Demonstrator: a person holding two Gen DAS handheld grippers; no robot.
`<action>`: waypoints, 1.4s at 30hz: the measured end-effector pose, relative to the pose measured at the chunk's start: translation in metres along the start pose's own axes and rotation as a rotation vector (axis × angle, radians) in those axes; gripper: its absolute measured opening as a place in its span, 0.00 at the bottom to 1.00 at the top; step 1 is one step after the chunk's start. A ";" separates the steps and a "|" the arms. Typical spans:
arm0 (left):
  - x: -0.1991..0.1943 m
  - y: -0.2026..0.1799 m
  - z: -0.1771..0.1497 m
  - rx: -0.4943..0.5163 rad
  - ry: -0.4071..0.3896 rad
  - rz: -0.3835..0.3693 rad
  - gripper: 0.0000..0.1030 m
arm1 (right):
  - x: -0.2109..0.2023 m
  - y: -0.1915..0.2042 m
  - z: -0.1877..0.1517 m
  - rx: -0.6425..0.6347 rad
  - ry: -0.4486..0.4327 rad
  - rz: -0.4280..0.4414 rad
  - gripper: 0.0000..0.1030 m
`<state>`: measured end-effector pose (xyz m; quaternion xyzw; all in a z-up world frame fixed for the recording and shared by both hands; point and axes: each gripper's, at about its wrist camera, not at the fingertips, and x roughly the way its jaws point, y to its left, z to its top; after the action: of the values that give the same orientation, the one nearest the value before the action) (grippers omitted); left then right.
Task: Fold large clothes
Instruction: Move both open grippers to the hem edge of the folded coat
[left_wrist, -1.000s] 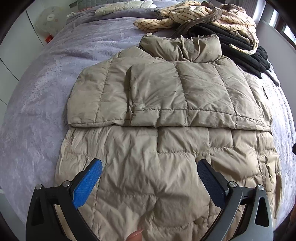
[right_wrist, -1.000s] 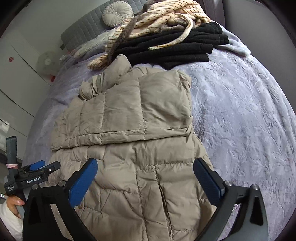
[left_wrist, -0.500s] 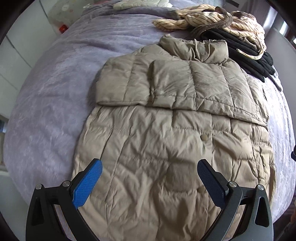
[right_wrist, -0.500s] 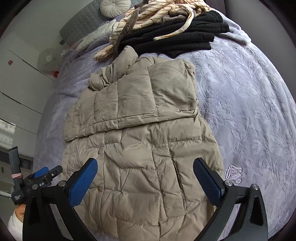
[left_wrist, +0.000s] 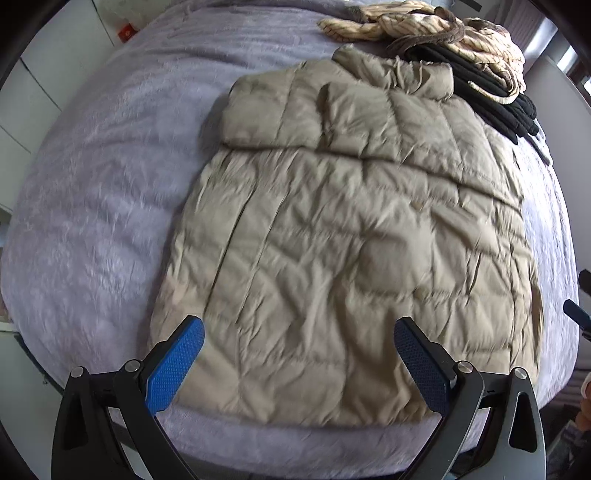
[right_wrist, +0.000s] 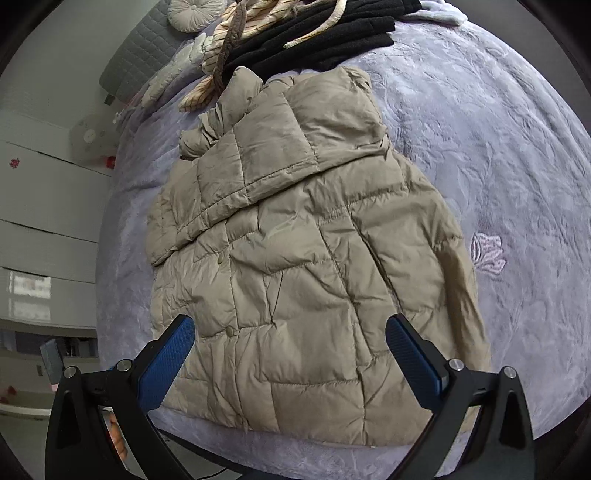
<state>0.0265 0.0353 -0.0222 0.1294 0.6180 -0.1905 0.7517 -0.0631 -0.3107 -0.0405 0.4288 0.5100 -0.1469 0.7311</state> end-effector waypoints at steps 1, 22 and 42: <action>0.002 0.005 -0.004 -0.003 0.009 -0.004 1.00 | 0.001 0.000 -0.007 0.020 0.000 0.012 1.00; 0.021 0.080 -0.065 0.080 0.096 -0.072 1.00 | 0.011 -0.006 -0.142 0.327 -0.022 0.077 1.00; 0.071 0.139 -0.101 -0.405 0.146 -0.375 1.00 | 0.021 -0.110 -0.138 0.664 0.036 0.193 1.00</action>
<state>0.0113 0.1940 -0.1180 -0.1264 0.7091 -0.1892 0.6674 -0.2106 -0.2637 -0.1268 0.6918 0.4044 -0.2275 0.5533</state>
